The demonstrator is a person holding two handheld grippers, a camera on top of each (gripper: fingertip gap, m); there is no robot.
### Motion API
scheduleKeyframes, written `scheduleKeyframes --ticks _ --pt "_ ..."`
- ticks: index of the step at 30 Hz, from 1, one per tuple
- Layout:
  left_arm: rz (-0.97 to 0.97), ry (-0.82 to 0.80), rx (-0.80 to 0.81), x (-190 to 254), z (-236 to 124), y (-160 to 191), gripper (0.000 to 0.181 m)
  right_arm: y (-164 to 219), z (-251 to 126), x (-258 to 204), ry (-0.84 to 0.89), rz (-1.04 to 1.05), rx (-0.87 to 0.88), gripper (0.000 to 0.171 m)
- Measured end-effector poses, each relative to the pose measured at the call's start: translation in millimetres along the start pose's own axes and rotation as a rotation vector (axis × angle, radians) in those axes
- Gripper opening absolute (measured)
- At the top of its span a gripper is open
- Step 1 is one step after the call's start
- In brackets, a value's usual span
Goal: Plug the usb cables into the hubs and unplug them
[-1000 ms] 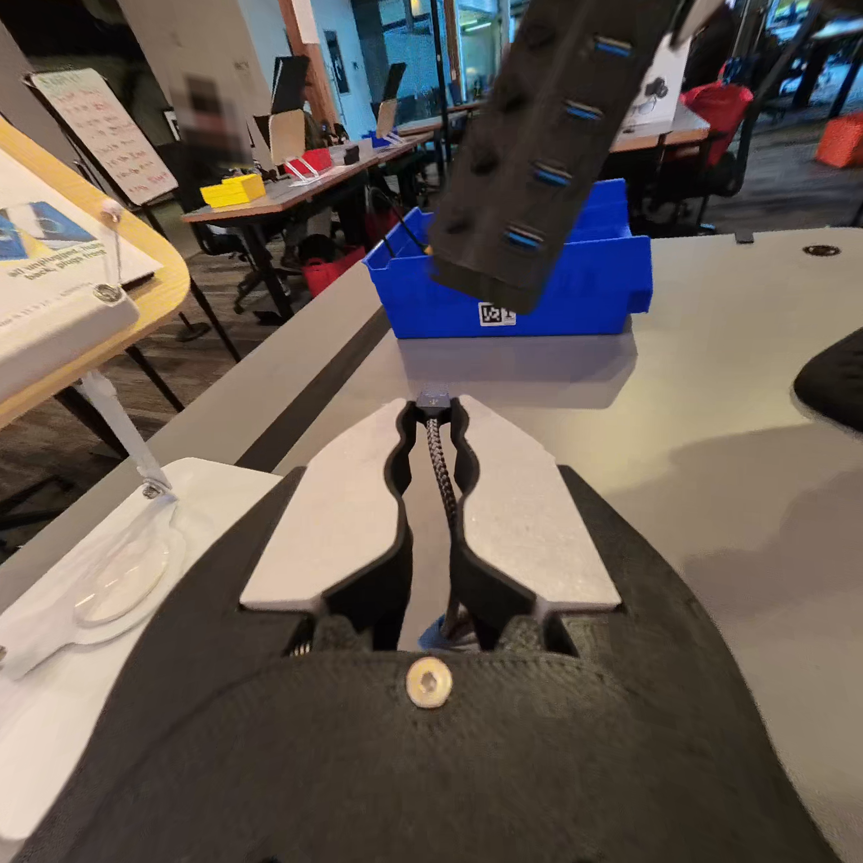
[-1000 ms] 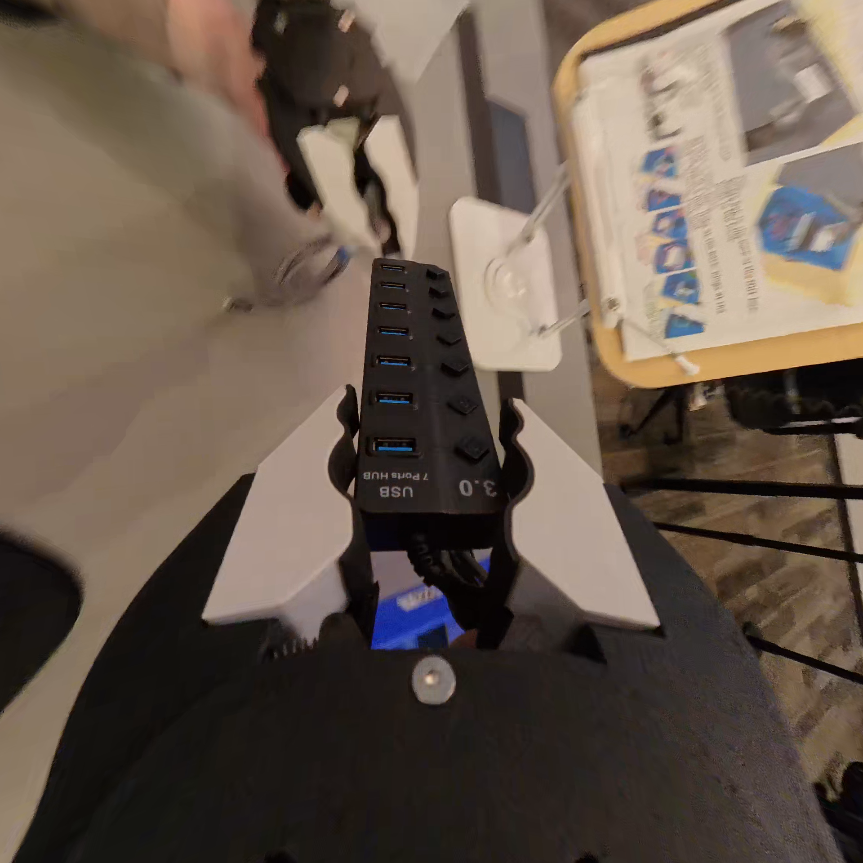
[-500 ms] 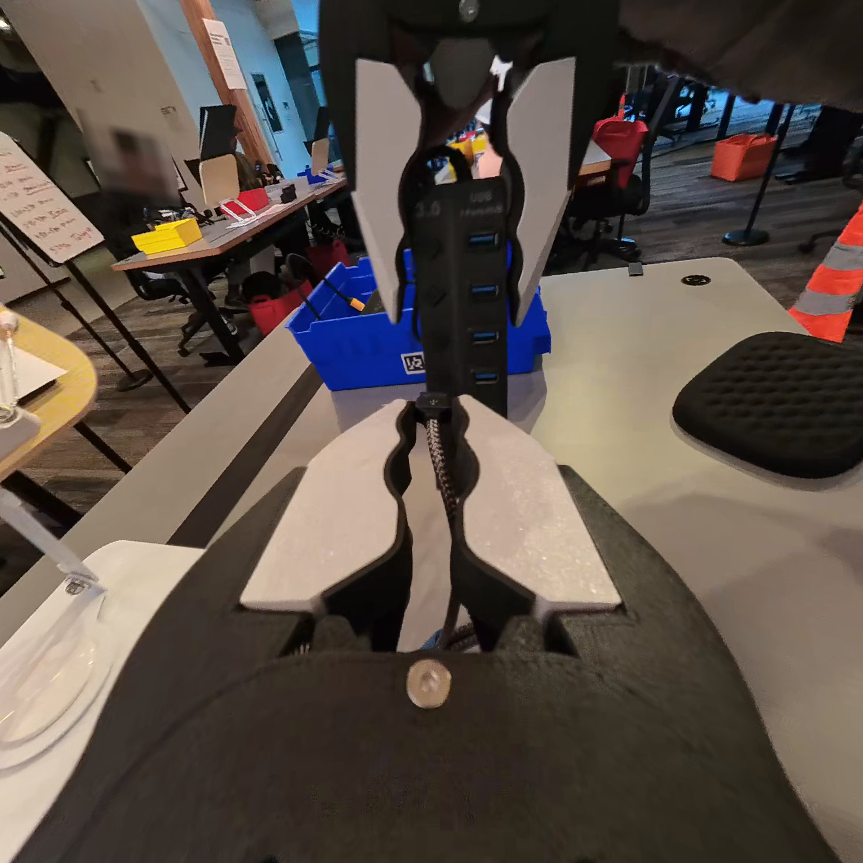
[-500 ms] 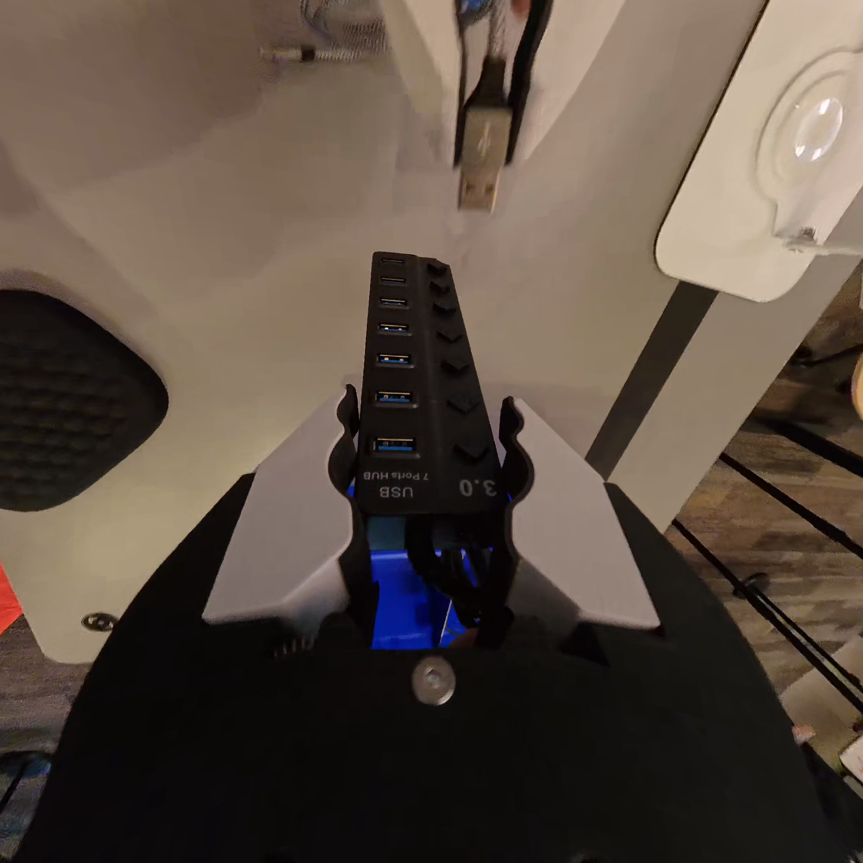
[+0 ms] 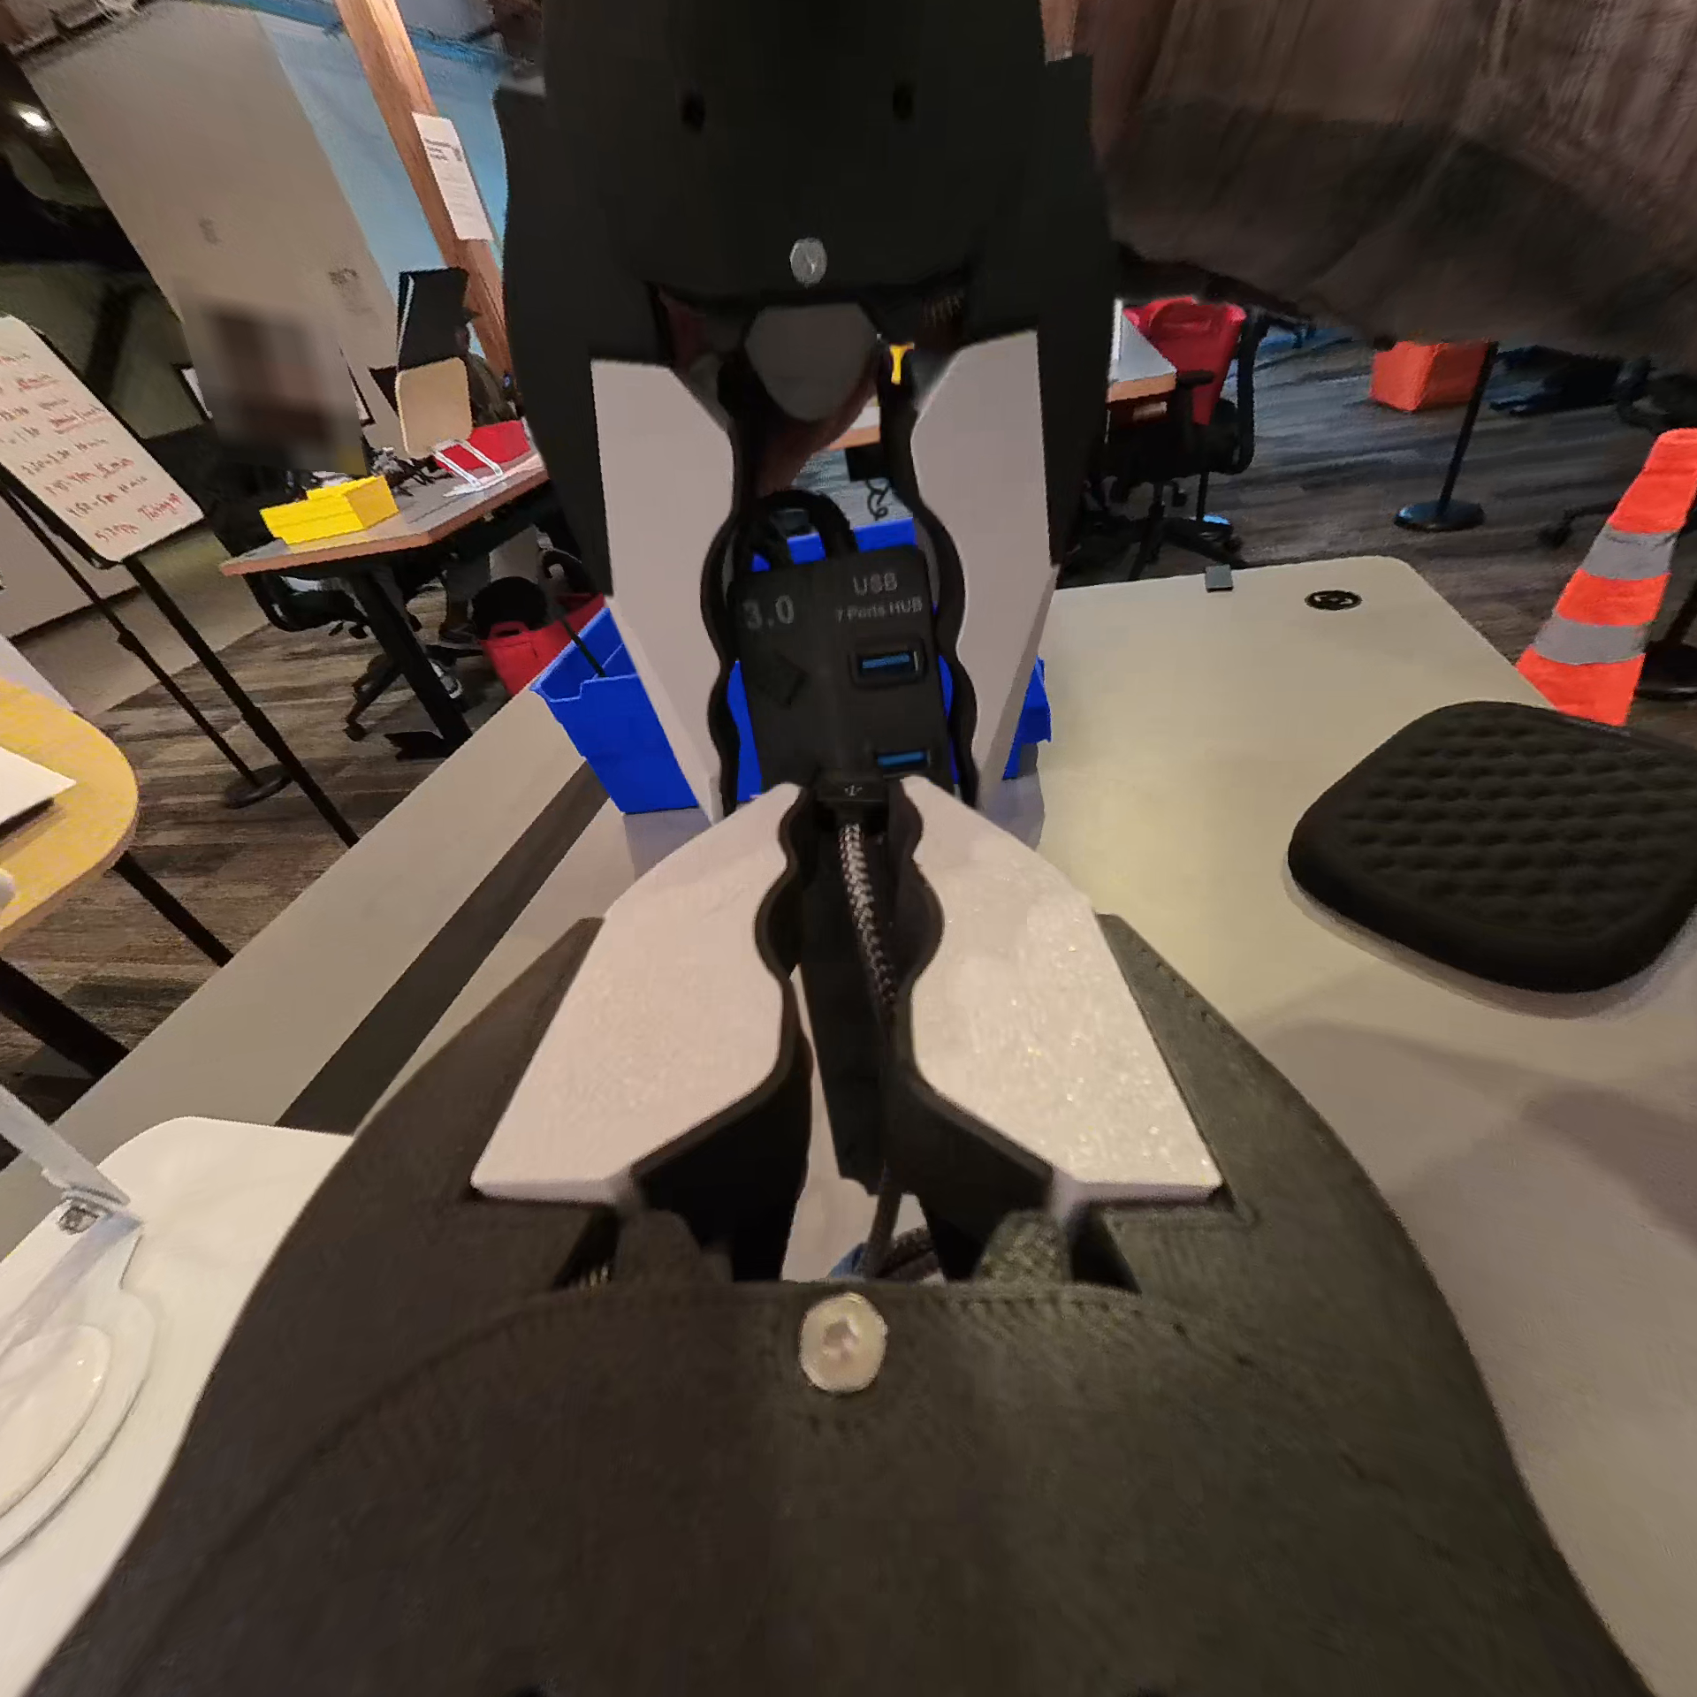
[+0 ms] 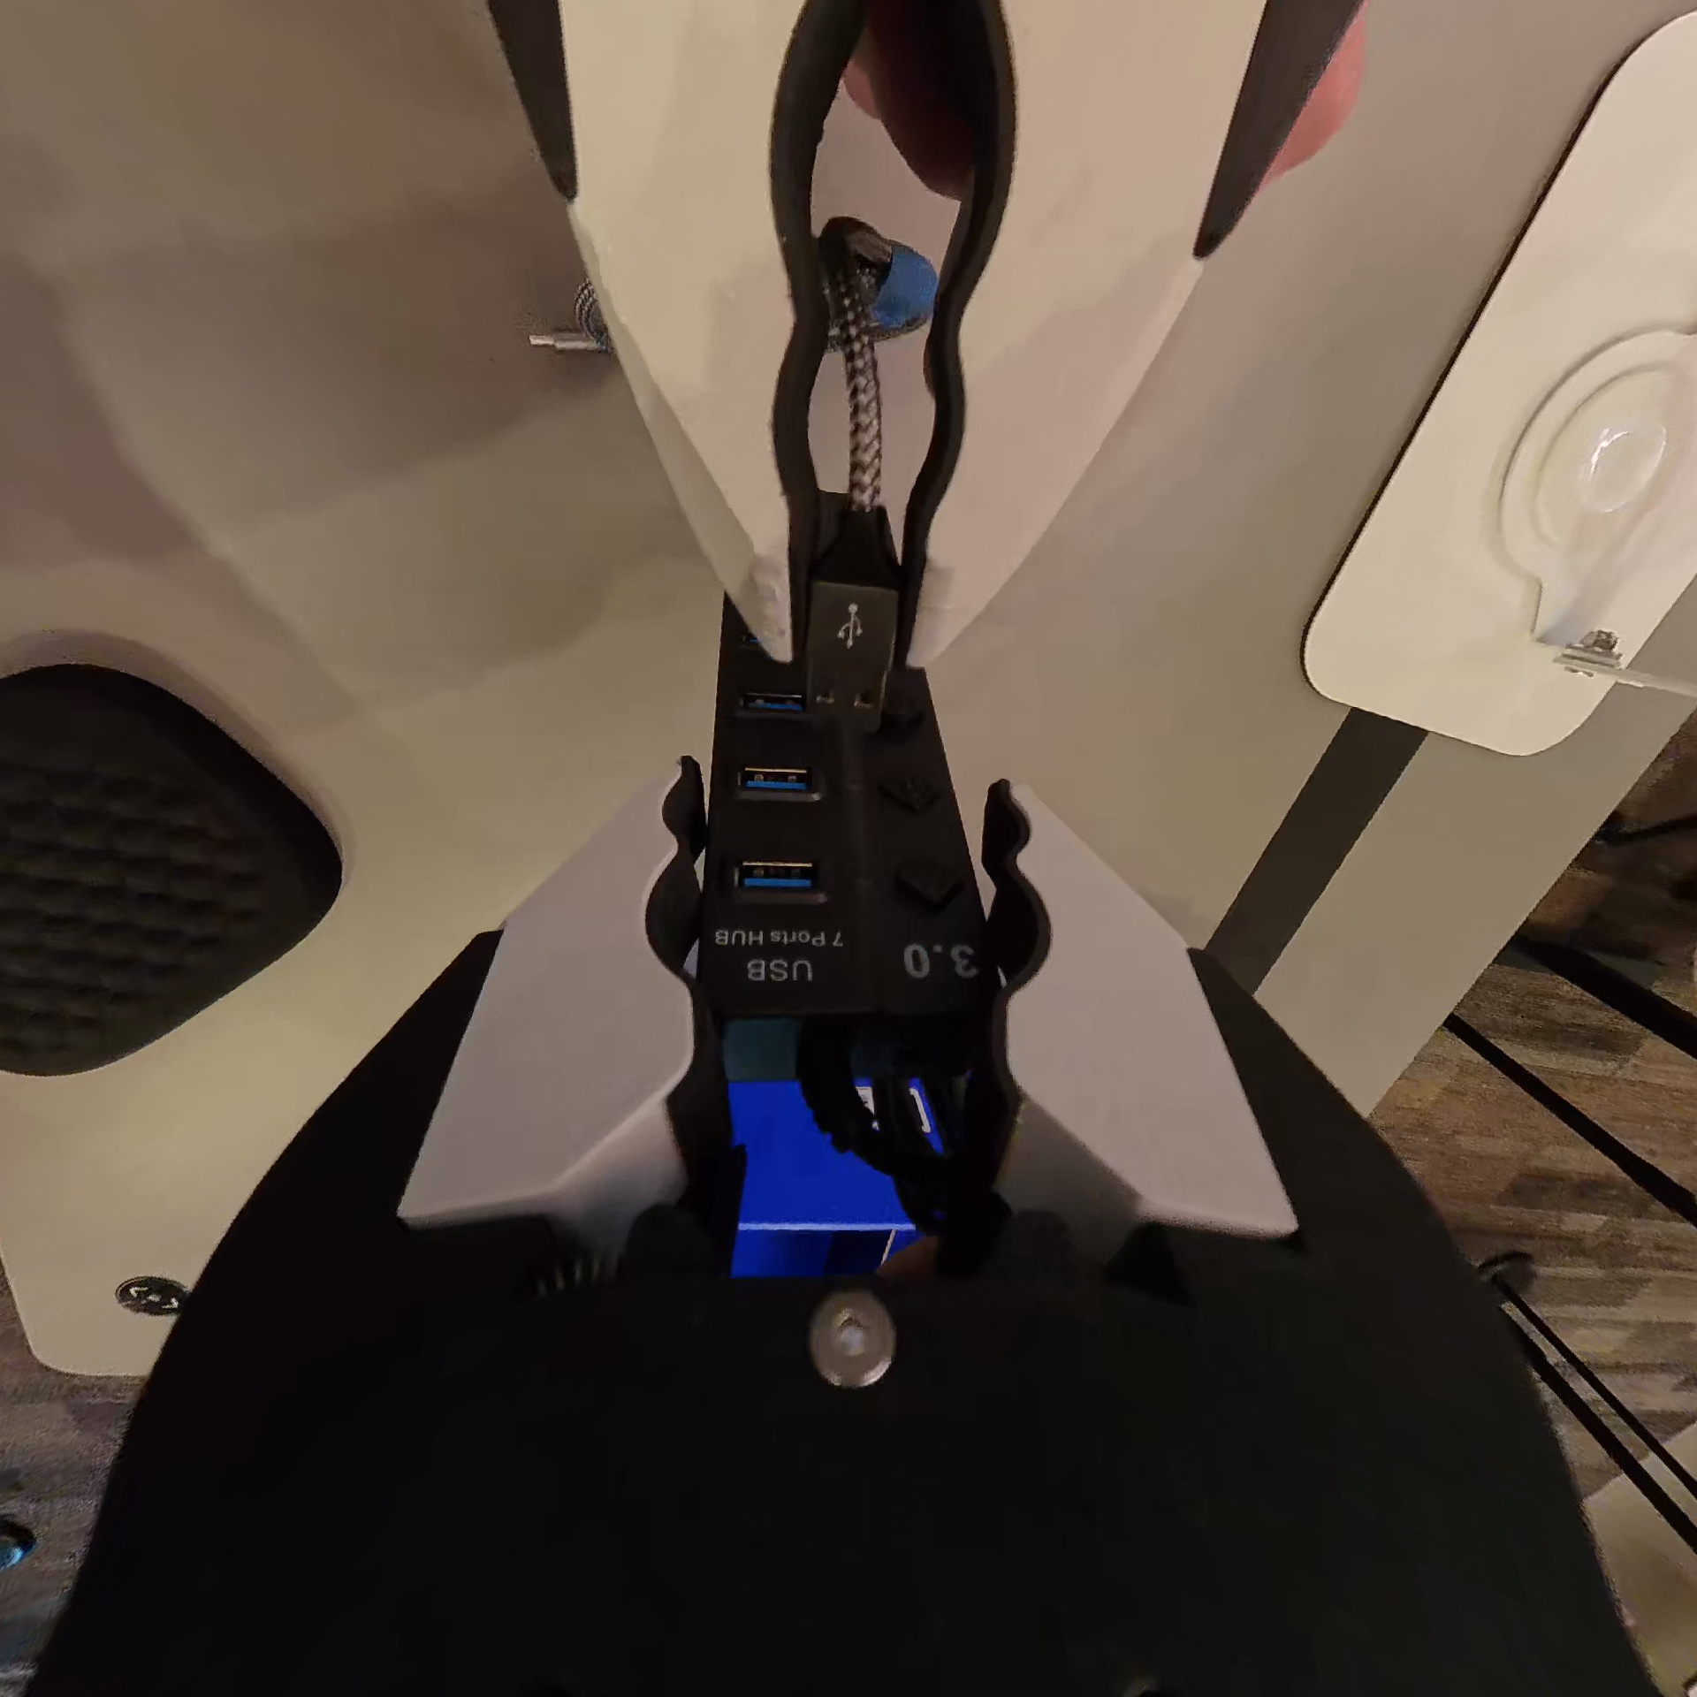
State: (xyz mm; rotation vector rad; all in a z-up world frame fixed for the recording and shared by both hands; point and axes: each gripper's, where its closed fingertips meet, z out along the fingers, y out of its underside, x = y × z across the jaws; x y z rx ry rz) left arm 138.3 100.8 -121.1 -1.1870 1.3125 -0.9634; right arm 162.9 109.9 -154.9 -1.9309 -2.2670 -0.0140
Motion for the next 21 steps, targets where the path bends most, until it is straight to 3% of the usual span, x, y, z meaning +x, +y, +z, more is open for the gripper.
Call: scheduleKeyframes --ticks 12,21 --pt "-0.119 -0.079 0.060 -10 1 -9 0.014 -5 3 8 0.008 -0.009 0.001 0.060" --pt "-0.174 -0.337 0.010 -44 -1 5 0.014 15 -1 25 0.024 0.040 0.012 0.060"
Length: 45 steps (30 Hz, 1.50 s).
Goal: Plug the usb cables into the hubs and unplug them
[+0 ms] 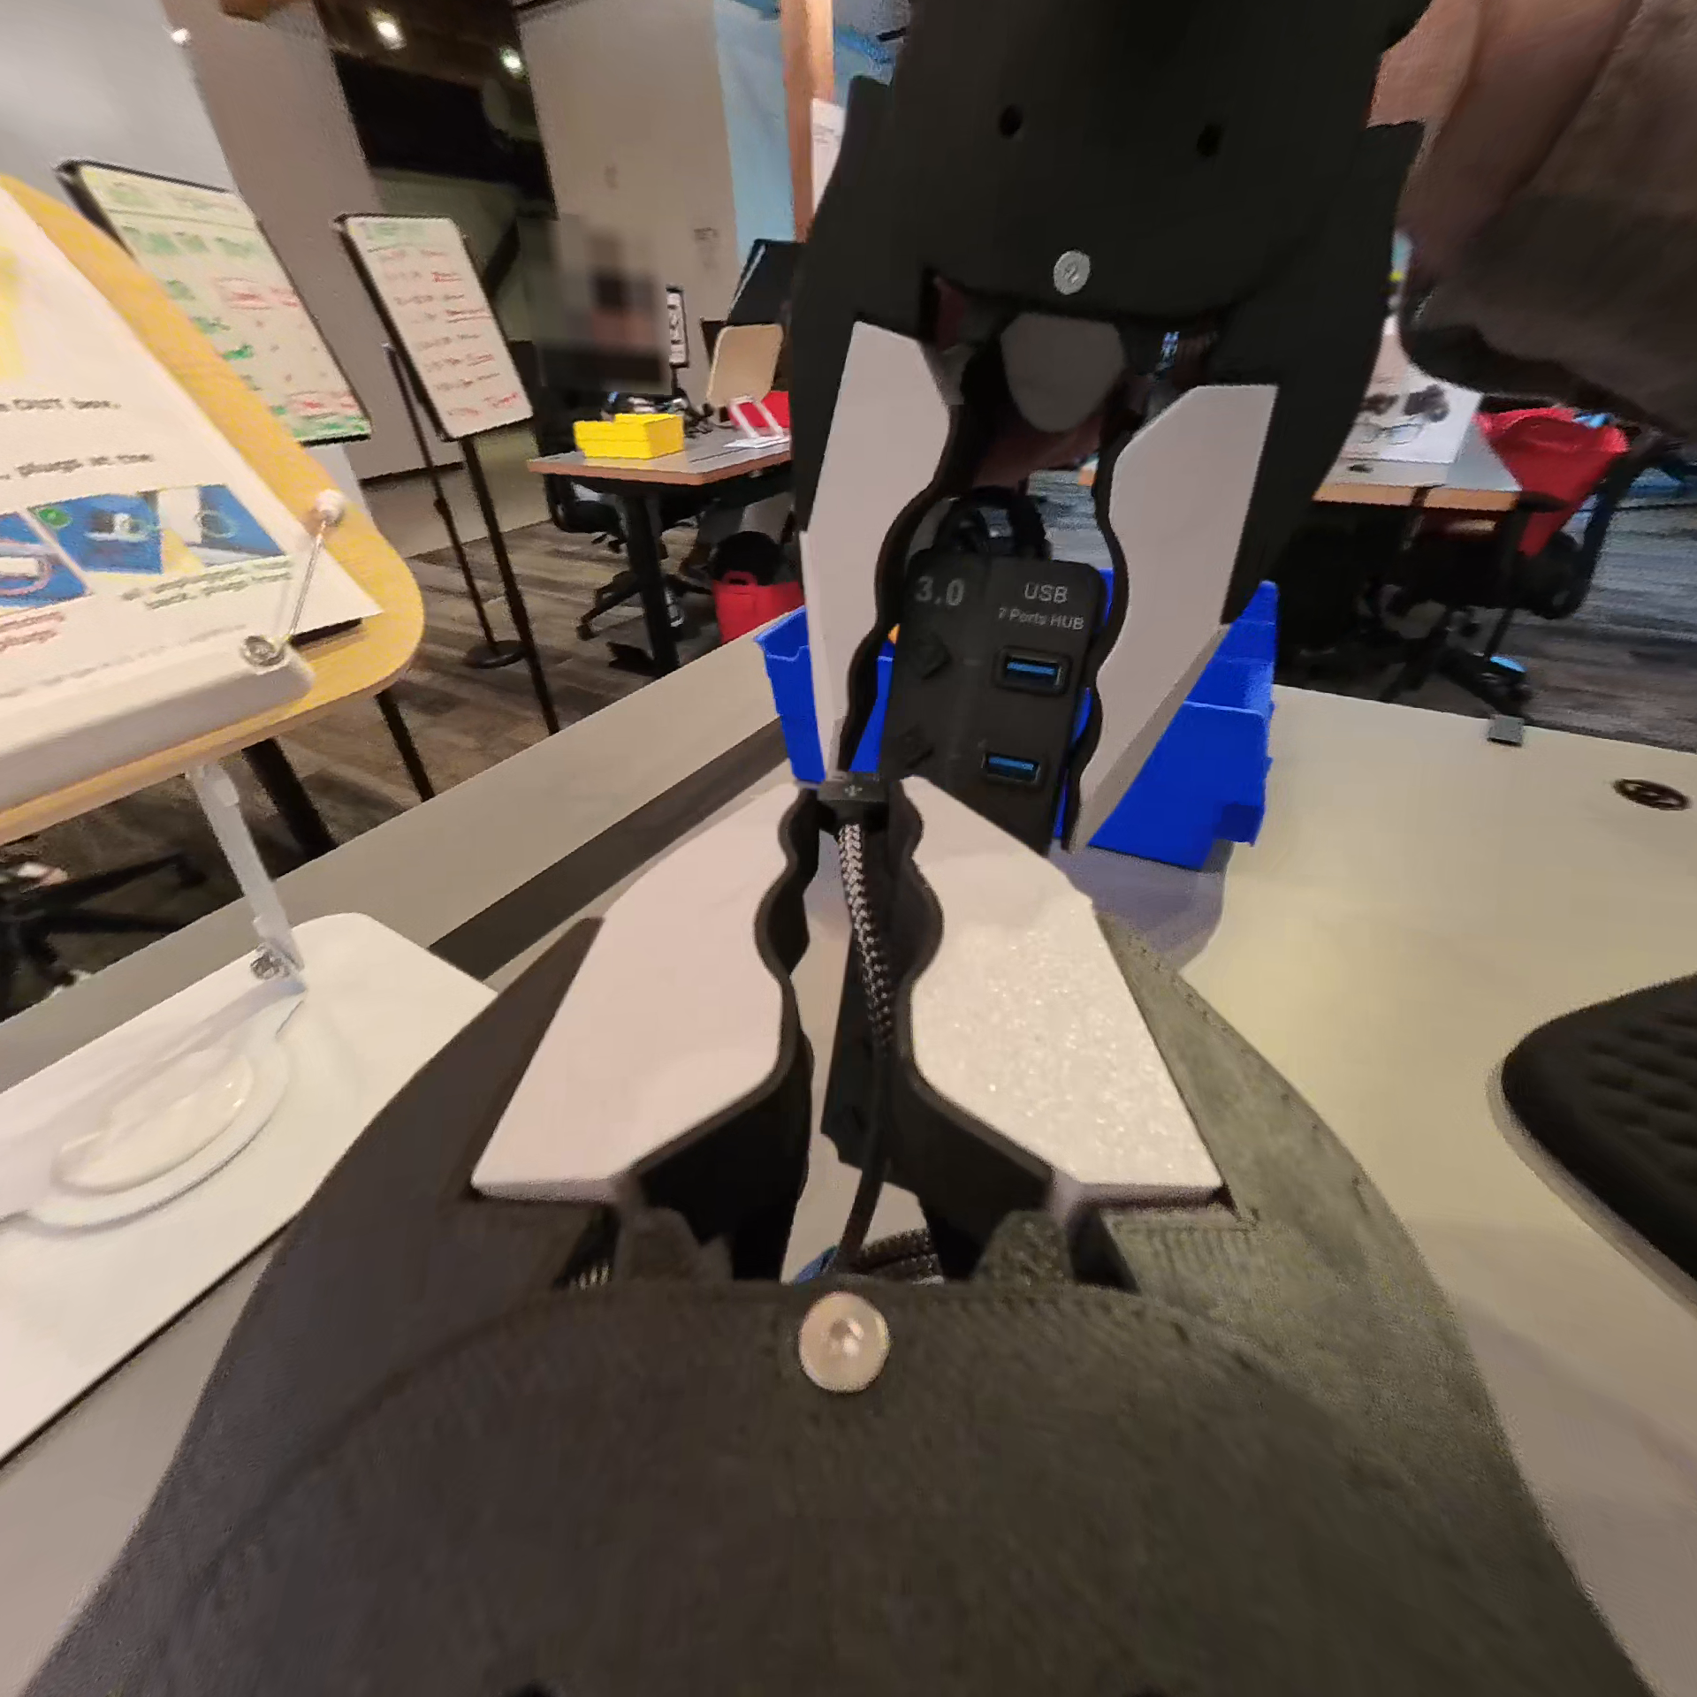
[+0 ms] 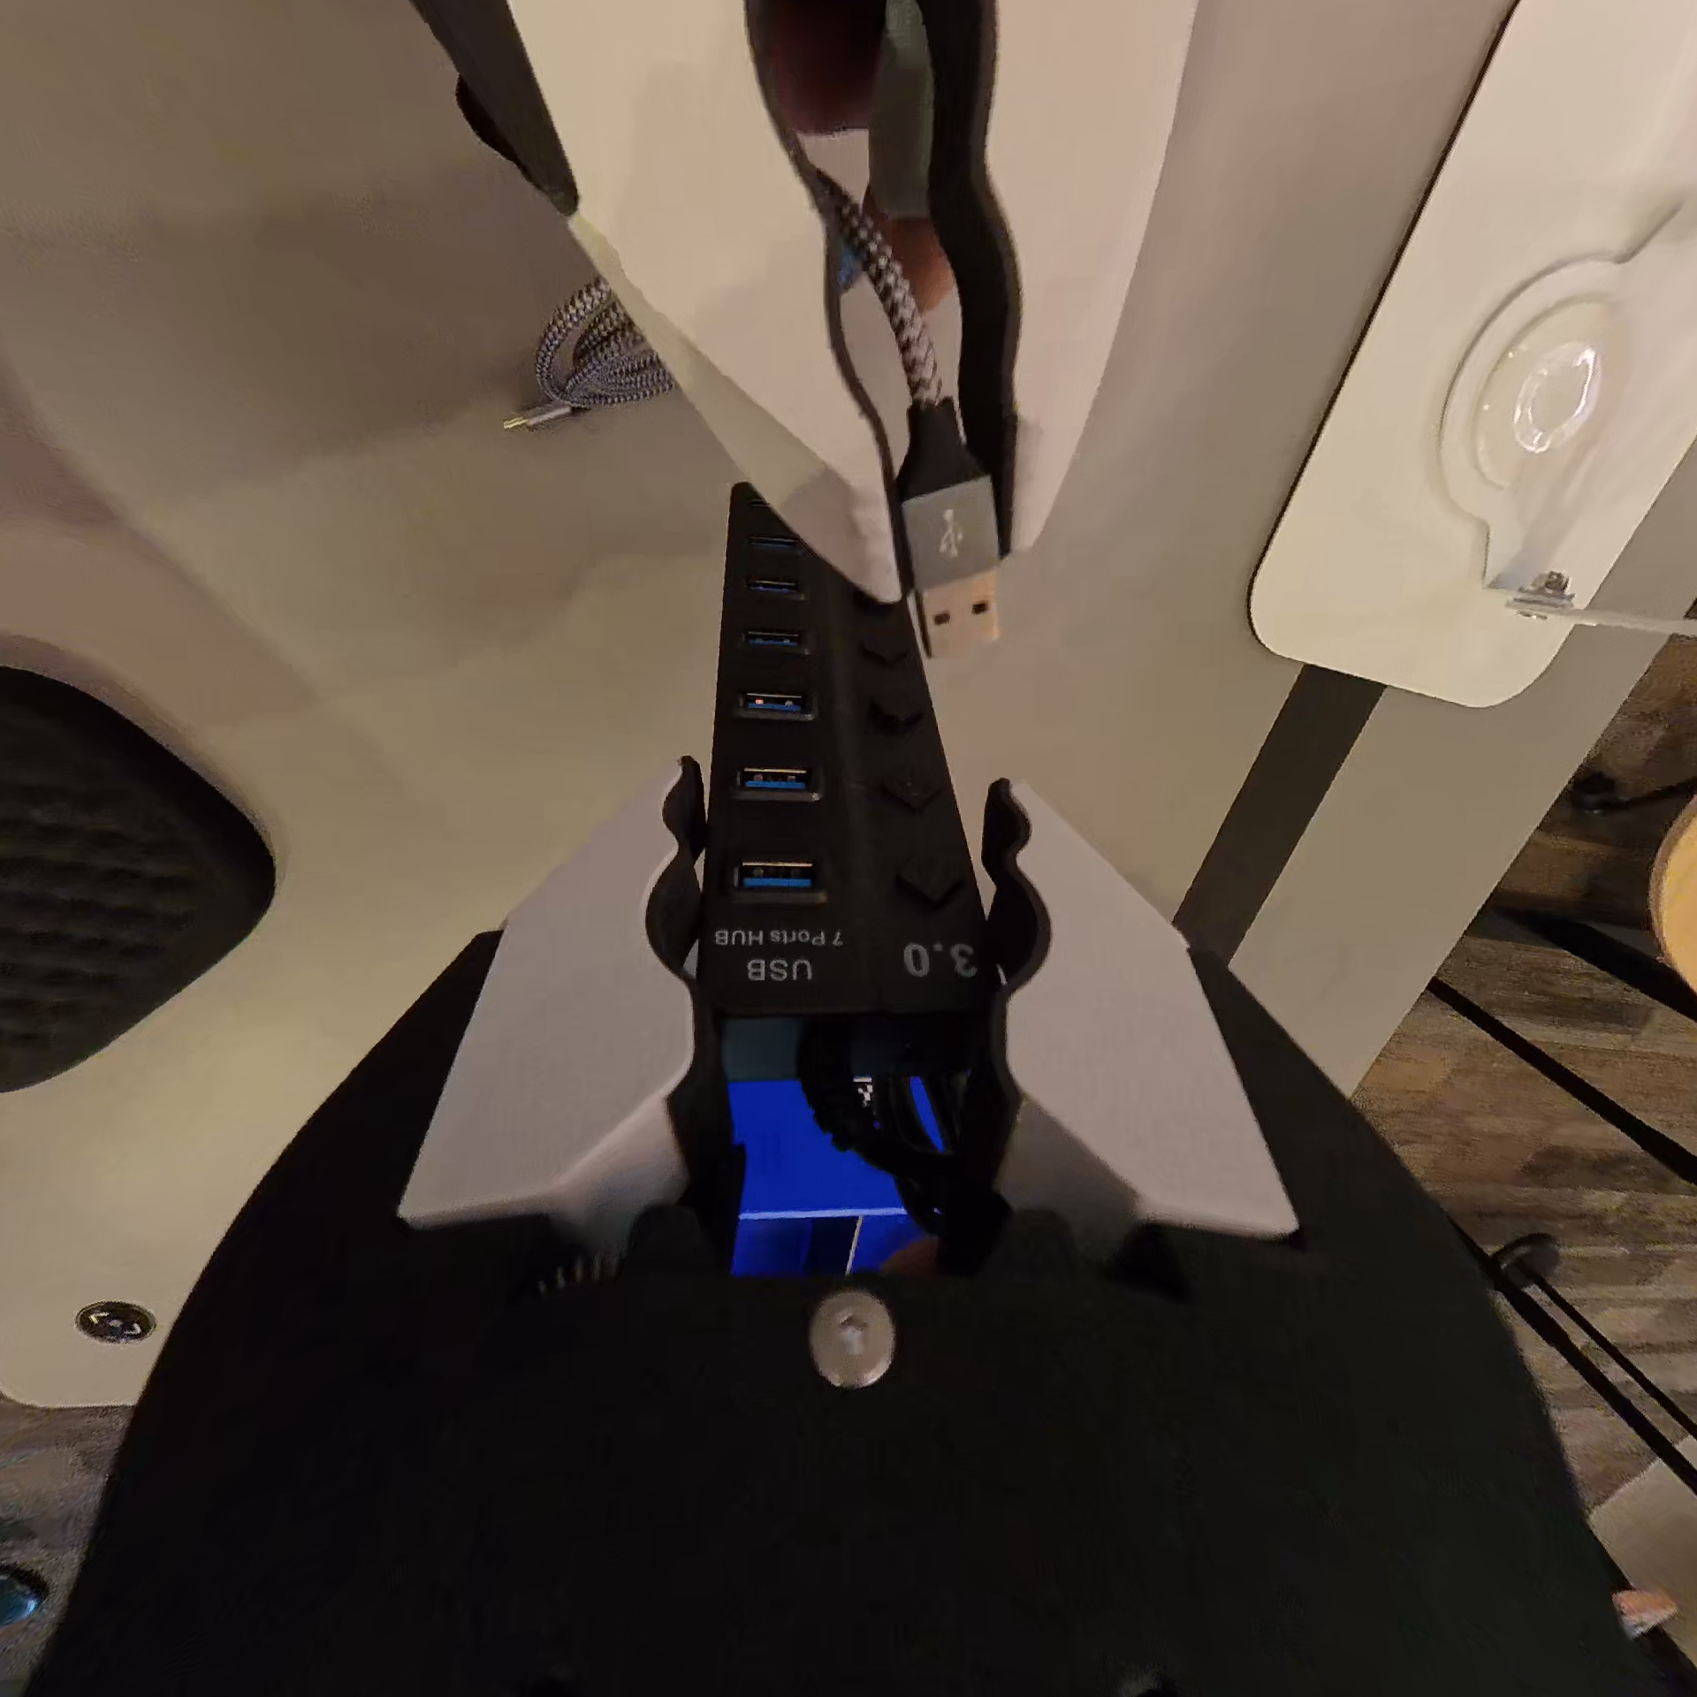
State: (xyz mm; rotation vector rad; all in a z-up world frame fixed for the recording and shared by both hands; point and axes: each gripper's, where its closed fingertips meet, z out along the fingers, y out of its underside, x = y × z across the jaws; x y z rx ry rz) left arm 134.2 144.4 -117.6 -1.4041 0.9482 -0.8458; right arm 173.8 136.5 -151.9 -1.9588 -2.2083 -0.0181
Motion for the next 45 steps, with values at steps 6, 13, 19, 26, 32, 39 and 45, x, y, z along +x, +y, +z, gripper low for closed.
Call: scheduleKeyframes --ticks 6,13,19,26,32,39,45 --pt "0.016 -0.048 -0.031 -1 4 6 0.014 5 2 3 0.000 -0.018 -0.022 0.060" --pt "0.045 -0.066 -0.009 0 2 -1 0.014 1 -4 3 0.000 -0.027 -0.022 0.060" --pt "0.031 -0.050 0.013 1 -1 -7 0.014 -3 -10 2 0.012 -0.037 -0.020 0.060" --pt "0.035 0.028 0.093 13 -9 -26 0.014 -7 -18 -4 0.022 -0.060 -0.007 0.060" --pt "0.047 0.142 0.134 33 -11 -30 0.015 -13 -21 -8 0.018 -0.090 -0.009 0.060" --pt "0.045 0.202 0.163 43 -14 -32 0.015 -19 -24 -11 0.021 -0.113 0.003 0.060" --pt "0.068 0.215 0.143 47 -13 -29 0.015 -21 -29 -12 0.025 -0.122 0.008 0.060"
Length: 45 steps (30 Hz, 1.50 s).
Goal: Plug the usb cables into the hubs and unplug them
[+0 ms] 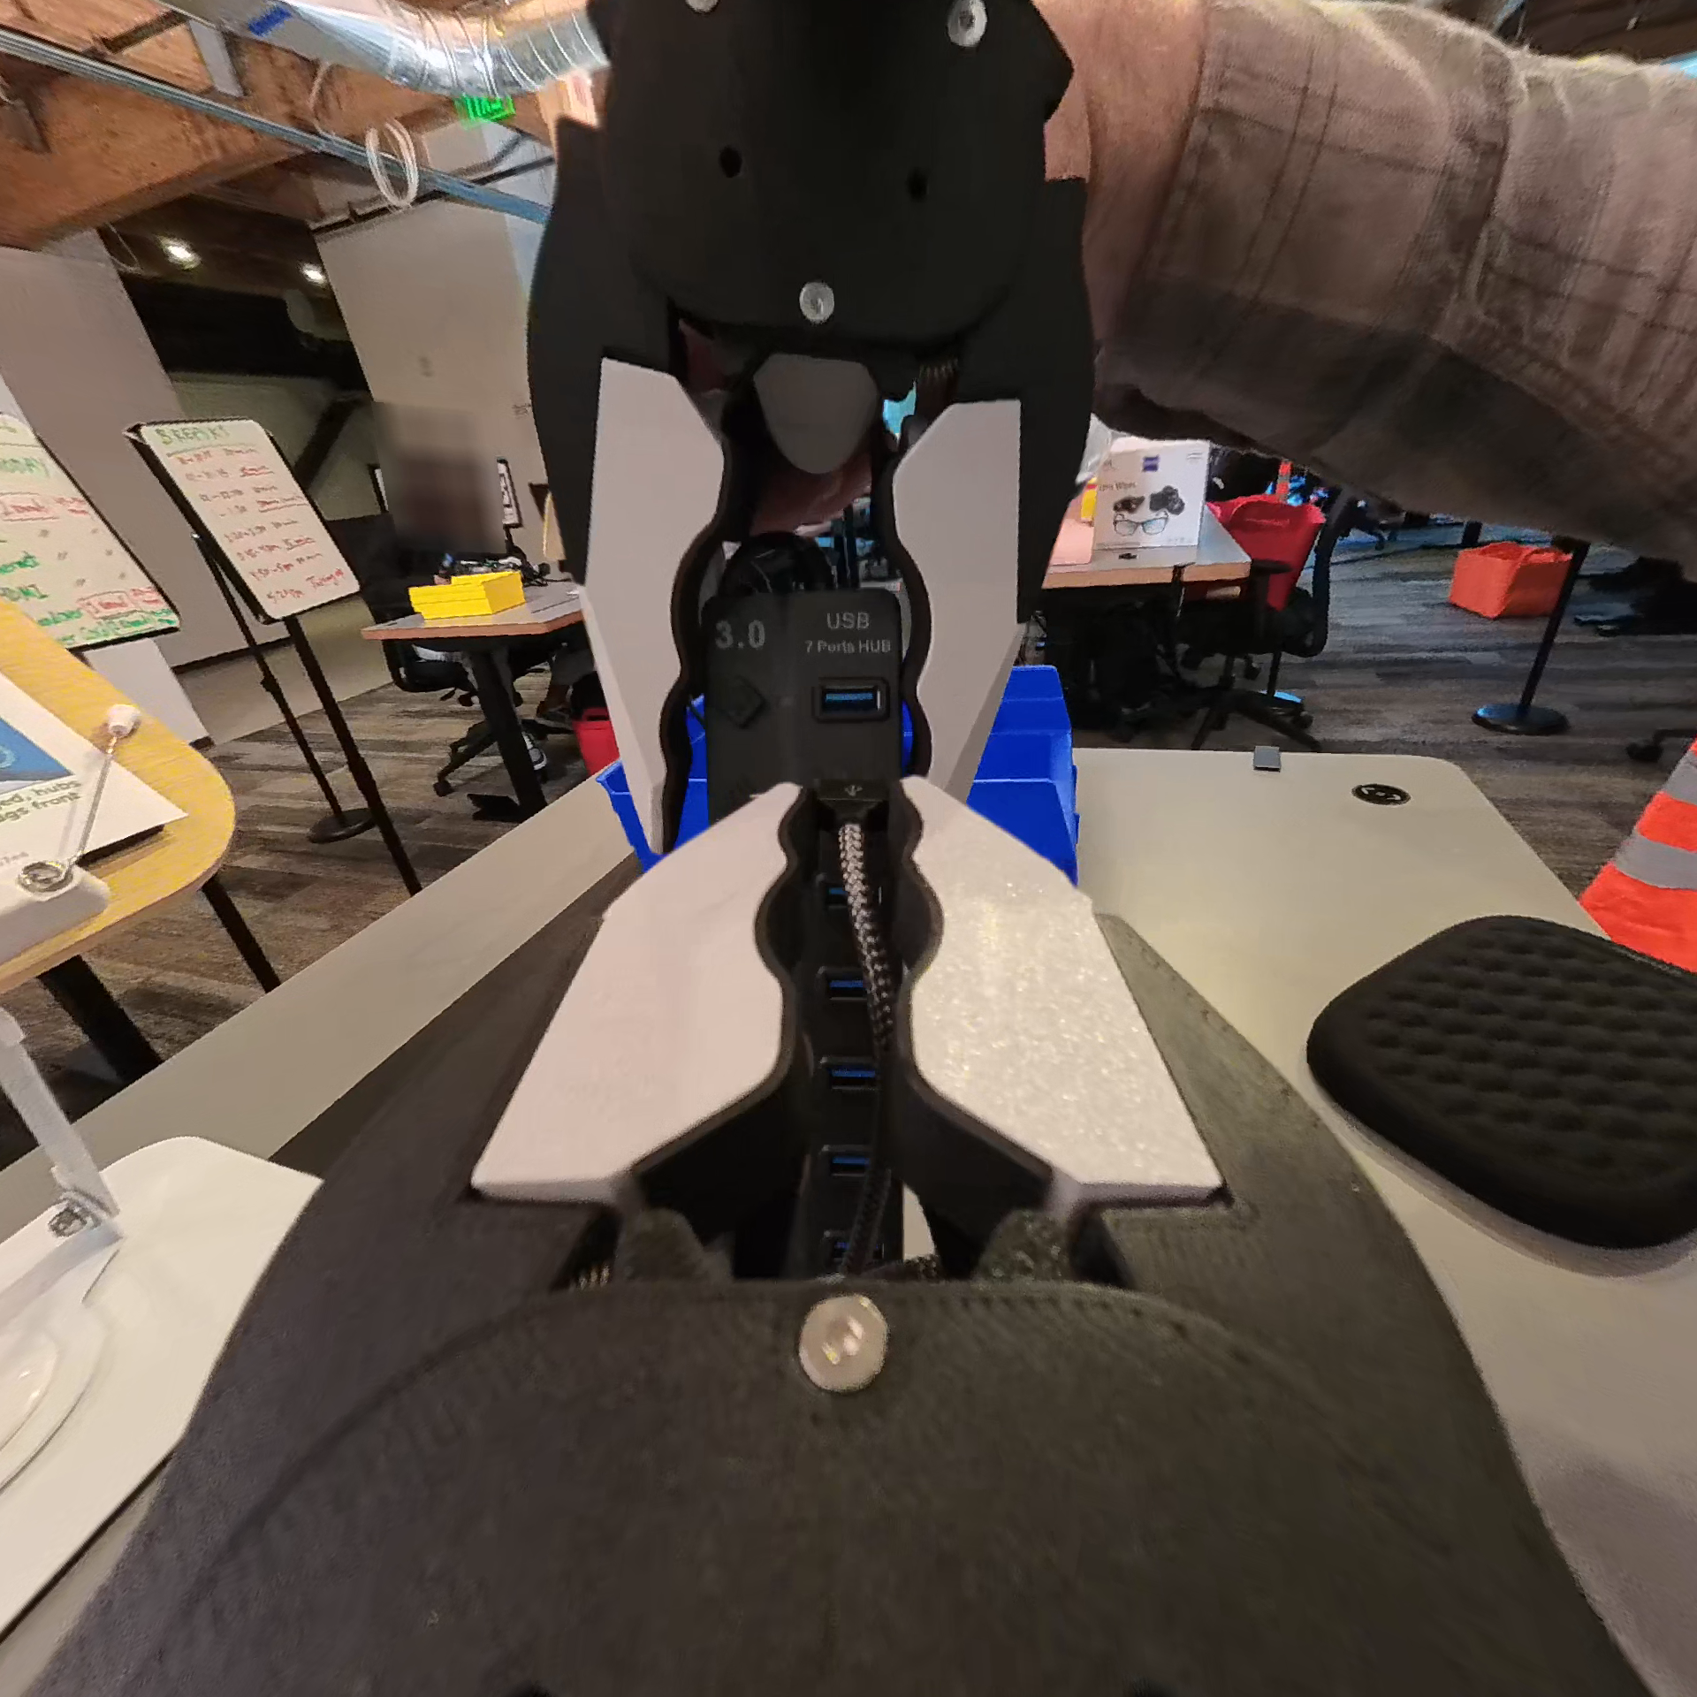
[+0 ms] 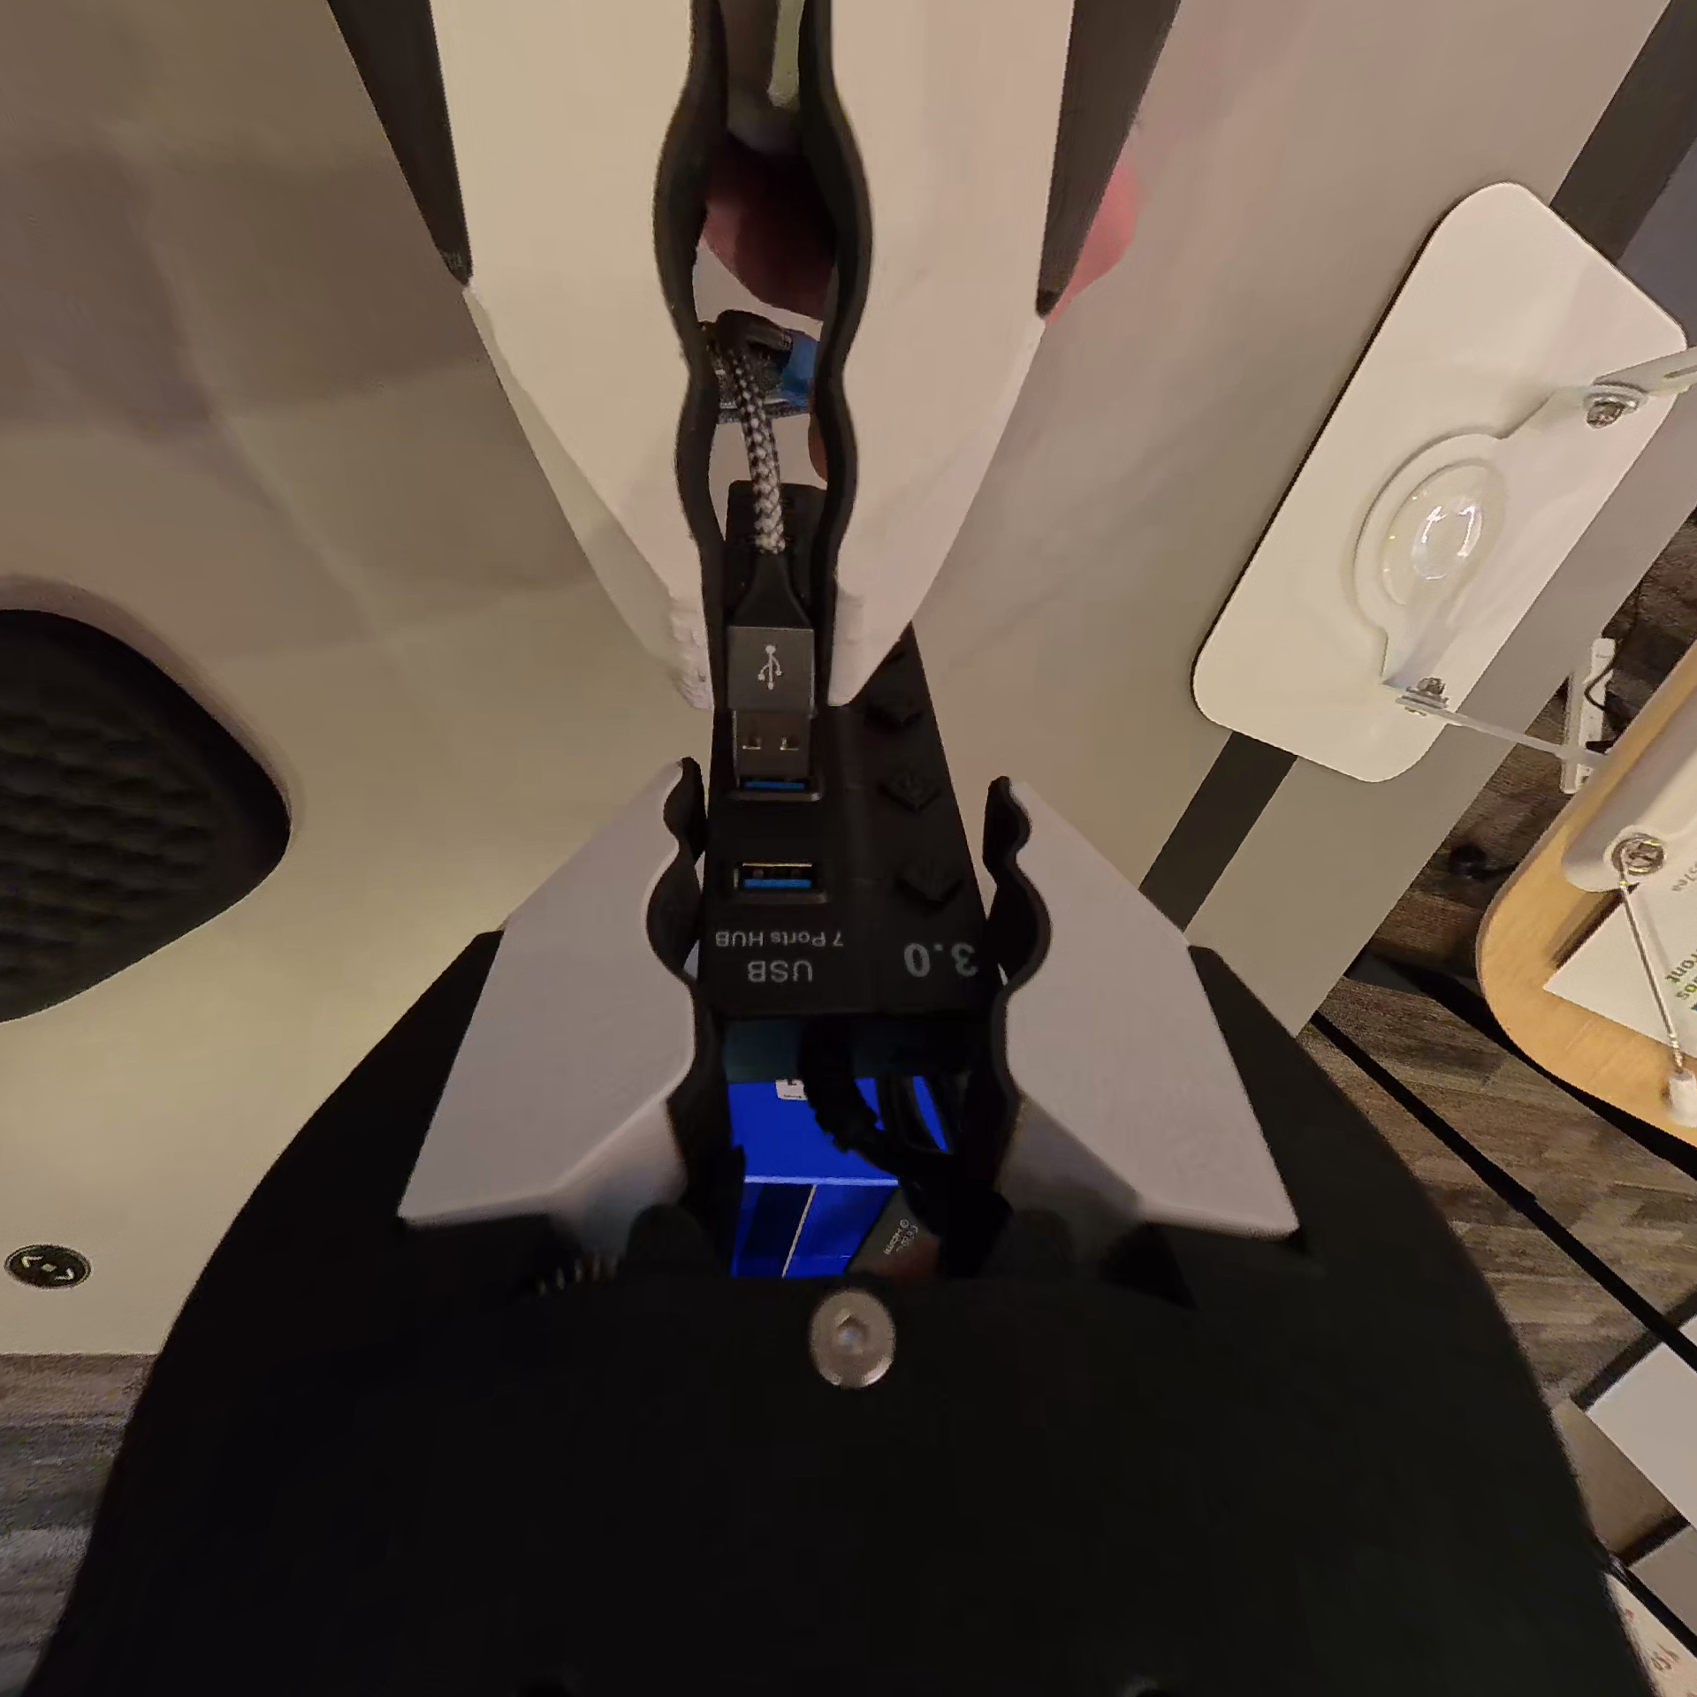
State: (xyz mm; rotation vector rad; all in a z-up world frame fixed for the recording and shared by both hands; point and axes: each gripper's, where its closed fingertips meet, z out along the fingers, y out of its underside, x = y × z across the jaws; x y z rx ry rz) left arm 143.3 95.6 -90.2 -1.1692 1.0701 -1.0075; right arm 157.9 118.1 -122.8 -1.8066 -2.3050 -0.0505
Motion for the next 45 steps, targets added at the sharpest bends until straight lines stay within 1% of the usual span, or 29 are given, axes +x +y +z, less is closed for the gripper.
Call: scheduleKeyframes --ticks 17,45 --pt "0.019 -0.001 -0.034 3.2 1.7 4.0 0.015 -3.7 -2.8 -3.0 0.005 -0.024 -0.006 0.060" --pt "0.007 -0.052 -0.016 1.4 0.2 -1.7 0.015 -9.7 -8.2 2.1 0.041 -0.065 -0.015 0.060"
